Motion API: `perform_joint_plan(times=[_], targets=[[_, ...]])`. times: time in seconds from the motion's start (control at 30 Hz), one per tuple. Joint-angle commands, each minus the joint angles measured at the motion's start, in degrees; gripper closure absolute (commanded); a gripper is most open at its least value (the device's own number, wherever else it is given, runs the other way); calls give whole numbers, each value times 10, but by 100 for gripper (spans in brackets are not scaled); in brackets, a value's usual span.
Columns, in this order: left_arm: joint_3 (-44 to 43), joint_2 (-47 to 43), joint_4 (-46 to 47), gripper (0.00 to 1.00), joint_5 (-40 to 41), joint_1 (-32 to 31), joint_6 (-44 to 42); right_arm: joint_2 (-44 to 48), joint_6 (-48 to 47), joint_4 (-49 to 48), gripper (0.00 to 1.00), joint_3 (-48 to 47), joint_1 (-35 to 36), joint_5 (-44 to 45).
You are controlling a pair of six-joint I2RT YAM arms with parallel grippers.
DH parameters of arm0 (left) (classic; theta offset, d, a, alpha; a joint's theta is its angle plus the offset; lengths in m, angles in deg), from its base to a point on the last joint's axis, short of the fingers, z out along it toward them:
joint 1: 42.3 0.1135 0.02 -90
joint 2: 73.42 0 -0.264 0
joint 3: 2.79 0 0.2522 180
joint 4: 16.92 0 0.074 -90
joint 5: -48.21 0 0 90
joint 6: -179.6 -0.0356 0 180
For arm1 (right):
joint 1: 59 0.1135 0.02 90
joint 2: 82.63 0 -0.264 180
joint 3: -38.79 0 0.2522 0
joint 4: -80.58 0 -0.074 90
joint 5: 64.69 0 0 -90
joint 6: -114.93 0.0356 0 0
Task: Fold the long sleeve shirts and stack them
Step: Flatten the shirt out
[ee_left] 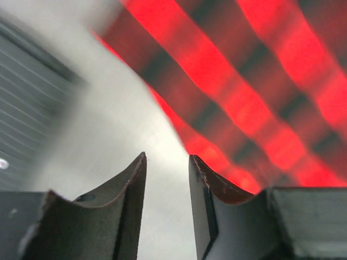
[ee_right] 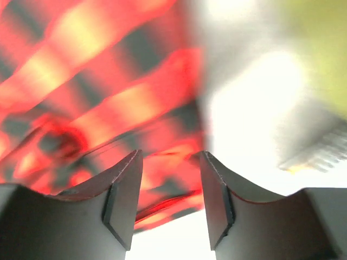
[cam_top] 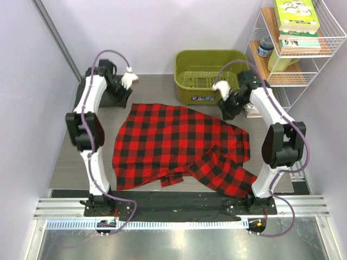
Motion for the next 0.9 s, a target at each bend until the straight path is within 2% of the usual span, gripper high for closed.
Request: perform_joint_plan(times=[0.0, 0.1, 0.13, 0.27, 0.4, 0.53, 0.6, 0.7, 0.73, 0.87], targets=[[-205, 161, 62, 60, -43, -13, 162, -41, 92, -110, 46, -43, -51, 6], [-274, 219, 101, 52, -5, -32, 179, -33, 108, -180, 41, -2, -58, 27], [-269, 224, 126, 49, 26, -44, 173, -34, 109, -194, 39, 17, -58, 28], [-208, 227, 185, 43, 48, -55, 153, -51, 114, -251, 34, 48, -56, 33], [-200, 249, 187, 42, 65, -56, 144, -86, 111, -255, 31, 49, -54, 27], [-210, 274, 157, 43, 62, -57, 124, -81, 104, -246, 29, 75, -38, -1], [-210, 282, 141, 47, 66, -58, 117, -75, 95, -240, 29, 88, -22, -7], [-197, 279, 129, 61, 70, -58, 102, -69, 75, -231, 37, 112, -7, -11], [-189, 277, 127, 71, 72, -58, 95, -69, 76, -224, 41, 115, 0, -12], [-179, 260, 112, 86, 58, -58, 90, -46, 87, -229, 44, 126, 12, -19]])
